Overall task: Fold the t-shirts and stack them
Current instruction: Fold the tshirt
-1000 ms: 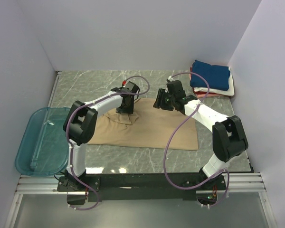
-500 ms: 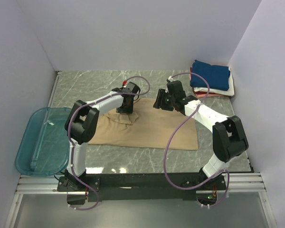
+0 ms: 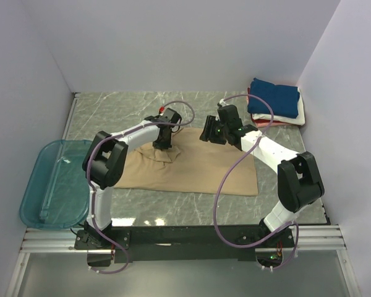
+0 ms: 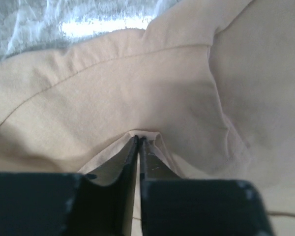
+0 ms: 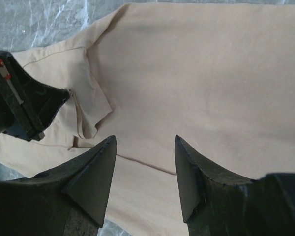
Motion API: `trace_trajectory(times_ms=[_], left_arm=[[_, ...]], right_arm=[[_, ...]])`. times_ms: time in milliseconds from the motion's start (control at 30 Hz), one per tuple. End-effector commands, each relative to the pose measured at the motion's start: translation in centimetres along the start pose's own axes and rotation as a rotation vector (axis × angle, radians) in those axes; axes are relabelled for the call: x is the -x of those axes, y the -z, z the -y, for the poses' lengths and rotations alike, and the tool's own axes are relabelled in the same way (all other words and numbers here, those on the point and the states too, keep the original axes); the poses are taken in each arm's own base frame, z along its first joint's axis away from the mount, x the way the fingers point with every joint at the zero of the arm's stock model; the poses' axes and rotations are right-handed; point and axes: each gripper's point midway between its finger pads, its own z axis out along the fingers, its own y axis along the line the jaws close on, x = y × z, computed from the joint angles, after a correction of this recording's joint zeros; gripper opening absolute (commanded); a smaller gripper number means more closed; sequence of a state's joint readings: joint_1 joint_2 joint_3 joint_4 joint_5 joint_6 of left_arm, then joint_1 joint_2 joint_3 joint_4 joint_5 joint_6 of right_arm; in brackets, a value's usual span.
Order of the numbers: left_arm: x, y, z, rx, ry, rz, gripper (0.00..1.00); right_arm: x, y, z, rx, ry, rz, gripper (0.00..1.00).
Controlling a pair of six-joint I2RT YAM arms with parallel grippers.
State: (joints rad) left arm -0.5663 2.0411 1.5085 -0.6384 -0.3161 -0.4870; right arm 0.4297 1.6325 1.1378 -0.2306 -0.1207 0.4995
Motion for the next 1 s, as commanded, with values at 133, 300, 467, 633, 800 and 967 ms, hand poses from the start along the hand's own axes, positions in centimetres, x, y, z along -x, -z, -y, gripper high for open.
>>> trace_trajectory(times_ms=[133, 300, 467, 633, 800, 967], left_arm=[[2.2, 3.5, 0.3, -0.069, 0.039, 0.092, 0.11], [2.6, 3.1, 1.1, -0.089, 0.037, 0.081, 0.34], [2.9, 2.3, 1.4, -0.070, 0.039, 0.076, 0.45], [3.4, 1.6, 1.5, -0.047, 0.032, 0.078, 0.47], [2.9, 0.2, 1.4, -0.012, 0.026, 0.054, 0.45], [2.2, -0.4, 1.3, -0.008, 0.027, 0.042, 0.41]], right_arm=[[1.4, 1.4, -1.3, 0.046, 0.017, 0.066, 0.58], [1.3, 1.4, -1.3, 0.045, 0.017, 0.063, 0.58], [1.5, 1.6, -1.1, 0.036, 0.025, 0.069, 0.58], [1.5, 1.5, -1.1, 0.035, 0.026, 0.065, 0.57], [1.2, 1.4, -0.9, 0.026, 0.029, 0.059, 0.58], [1.3, 1.5, -0.8, 0.022, 0.033, 0.059, 0.58]])
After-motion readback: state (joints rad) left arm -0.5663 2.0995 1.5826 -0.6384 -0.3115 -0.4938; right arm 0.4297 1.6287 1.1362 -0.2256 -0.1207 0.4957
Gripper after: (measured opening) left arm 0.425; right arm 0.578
